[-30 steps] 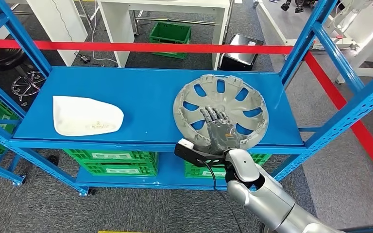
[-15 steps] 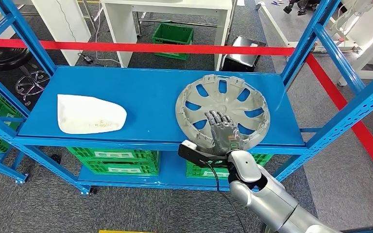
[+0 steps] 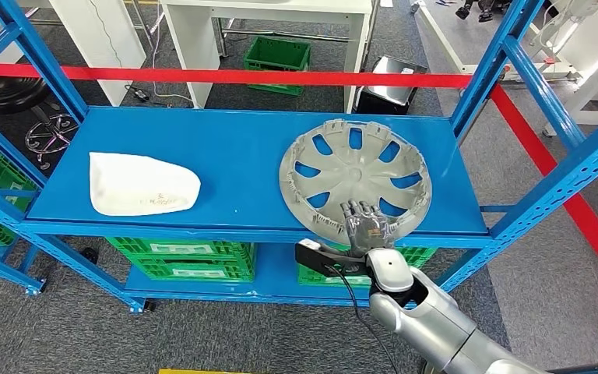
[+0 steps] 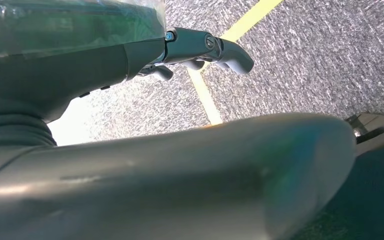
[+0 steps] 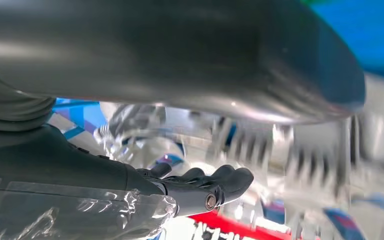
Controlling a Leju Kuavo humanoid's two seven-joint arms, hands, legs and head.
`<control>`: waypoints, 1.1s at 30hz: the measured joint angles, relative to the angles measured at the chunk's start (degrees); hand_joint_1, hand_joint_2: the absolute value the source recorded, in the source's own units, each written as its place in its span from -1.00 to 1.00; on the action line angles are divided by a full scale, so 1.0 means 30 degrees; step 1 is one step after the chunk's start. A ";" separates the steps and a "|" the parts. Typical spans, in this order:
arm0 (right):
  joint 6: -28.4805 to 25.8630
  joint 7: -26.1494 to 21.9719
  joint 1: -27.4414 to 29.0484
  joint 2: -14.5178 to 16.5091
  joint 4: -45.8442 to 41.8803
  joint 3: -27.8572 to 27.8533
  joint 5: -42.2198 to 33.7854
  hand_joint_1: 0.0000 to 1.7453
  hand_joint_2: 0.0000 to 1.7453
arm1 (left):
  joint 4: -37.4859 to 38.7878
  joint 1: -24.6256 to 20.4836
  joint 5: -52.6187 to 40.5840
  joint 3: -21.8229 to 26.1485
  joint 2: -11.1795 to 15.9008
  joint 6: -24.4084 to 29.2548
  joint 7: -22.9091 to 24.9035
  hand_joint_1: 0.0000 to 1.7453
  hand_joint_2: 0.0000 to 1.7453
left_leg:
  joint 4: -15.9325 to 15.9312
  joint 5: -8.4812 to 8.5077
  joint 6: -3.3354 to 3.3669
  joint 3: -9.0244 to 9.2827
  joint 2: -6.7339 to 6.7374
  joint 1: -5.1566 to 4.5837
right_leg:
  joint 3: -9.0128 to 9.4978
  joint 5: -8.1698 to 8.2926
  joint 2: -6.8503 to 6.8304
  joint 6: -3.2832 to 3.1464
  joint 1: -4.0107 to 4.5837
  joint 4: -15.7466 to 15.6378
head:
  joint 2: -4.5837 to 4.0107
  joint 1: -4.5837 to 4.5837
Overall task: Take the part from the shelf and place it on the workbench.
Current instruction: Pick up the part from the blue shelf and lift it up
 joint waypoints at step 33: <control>0.0115 -0.0675 -0.0123 0.0000 0.0878 0.0137 -0.0982 -1.00 1.00 | 0.0000 0.0000 0.0217 0.0005 0.0007 0.0000 -0.0319 -1.00 -1.00 | -0.0007 0.0002 -0.0001 0.0010 0.0000 0.0000 | 0.0009 0.0001 0.0000 0.0000 0.0000 0.0001 | 0.0000 0.0000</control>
